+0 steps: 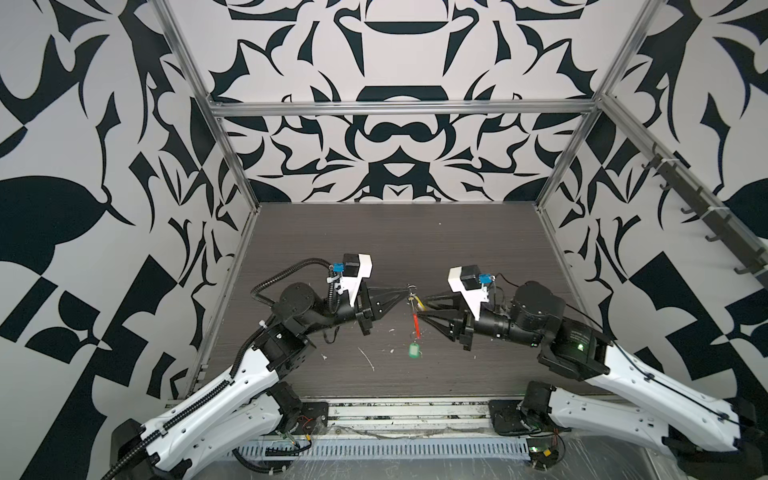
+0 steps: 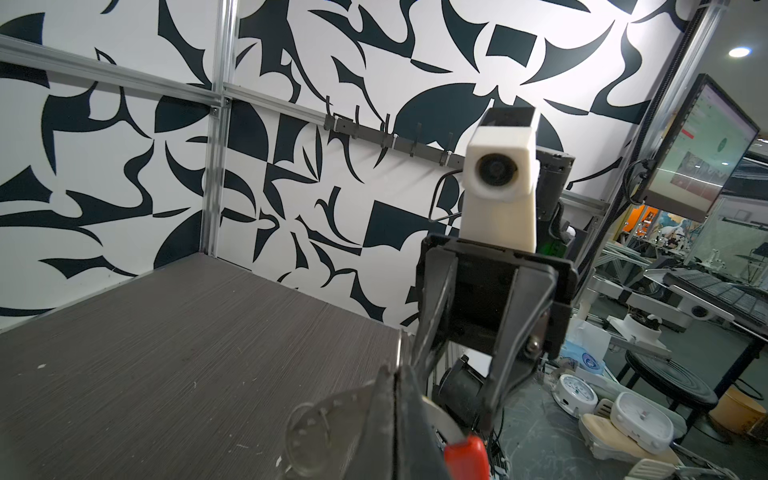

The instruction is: Remove the keys from the keyring

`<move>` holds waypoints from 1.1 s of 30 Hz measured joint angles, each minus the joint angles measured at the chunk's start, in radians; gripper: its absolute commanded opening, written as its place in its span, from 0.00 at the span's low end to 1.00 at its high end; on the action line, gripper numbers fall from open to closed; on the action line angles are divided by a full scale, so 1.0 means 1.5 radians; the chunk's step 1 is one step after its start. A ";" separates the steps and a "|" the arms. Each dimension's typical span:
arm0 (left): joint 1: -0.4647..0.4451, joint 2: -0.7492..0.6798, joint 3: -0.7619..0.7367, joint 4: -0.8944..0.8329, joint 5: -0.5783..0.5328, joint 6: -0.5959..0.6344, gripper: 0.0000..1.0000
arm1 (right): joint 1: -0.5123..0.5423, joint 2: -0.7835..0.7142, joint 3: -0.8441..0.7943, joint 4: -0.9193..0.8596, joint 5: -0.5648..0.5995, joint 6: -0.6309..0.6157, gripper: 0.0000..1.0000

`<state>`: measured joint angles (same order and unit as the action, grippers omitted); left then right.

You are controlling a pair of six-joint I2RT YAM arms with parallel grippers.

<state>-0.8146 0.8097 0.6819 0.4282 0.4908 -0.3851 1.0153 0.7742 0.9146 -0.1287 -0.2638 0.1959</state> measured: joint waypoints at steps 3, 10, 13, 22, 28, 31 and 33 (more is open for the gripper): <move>0.000 -0.001 -0.001 0.002 0.000 -0.001 0.00 | 0.000 -0.021 -0.012 0.025 0.021 0.009 0.36; 0.000 -0.003 -0.003 0.012 0.002 -0.006 0.00 | 0.000 0.006 -0.017 0.097 0.043 0.031 0.36; 0.000 -0.003 -0.003 0.014 0.002 -0.008 0.00 | 0.000 0.034 -0.017 0.119 0.043 0.042 0.33; 0.000 -0.003 -0.003 0.017 0.002 -0.008 0.00 | 0.001 0.058 -0.017 0.153 0.034 0.066 0.16; 0.000 -0.005 -0.003 0.018 0.002 -0.008 0.00 | 0.001 0.058 -0.017 0.158 0.033 0.072 0.00; 0.000 -0.005 -0.003 0.018 0.002 -0.011 0.00 | 0.000 0.058 -0.017 0.158 0.031 0.075 0.00; 0.000 -0.005 -0.003 0.016 0.002 -0.012 0.00 | 0.000 0.058 -0.017 0.154 0.031 0.075 0.00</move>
<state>-0.8146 0.8024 0.6781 0.4515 0.4942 -0.4026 1.0157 0.8608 0.8898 0.1020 -0.2176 0.3077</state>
